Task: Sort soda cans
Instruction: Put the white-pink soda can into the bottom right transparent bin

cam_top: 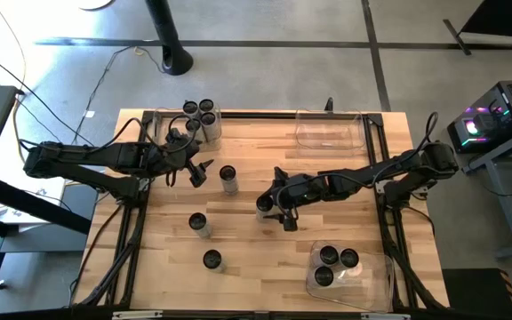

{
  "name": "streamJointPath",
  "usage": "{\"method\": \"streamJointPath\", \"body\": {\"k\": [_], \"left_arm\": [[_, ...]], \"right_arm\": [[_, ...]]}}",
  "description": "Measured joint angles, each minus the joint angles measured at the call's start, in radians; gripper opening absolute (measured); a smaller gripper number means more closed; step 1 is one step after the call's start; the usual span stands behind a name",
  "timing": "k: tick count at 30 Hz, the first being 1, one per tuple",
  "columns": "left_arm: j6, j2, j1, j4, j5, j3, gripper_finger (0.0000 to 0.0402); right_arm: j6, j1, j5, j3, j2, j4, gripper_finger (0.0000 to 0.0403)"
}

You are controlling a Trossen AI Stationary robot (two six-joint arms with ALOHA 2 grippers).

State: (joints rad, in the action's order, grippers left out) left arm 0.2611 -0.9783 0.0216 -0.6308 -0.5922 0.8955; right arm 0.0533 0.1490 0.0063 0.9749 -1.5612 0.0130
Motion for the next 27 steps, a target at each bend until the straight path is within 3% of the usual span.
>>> {"method": "streamJointPath", "body": {"k": [27], "left_arm": [[0.017,0.0,0.0,0.0,0.001,0.0,0.033]], "right_arm": [[-0.003,0.003,-0.016,-0.002,-0.003,-0.03,0.0317]]}}
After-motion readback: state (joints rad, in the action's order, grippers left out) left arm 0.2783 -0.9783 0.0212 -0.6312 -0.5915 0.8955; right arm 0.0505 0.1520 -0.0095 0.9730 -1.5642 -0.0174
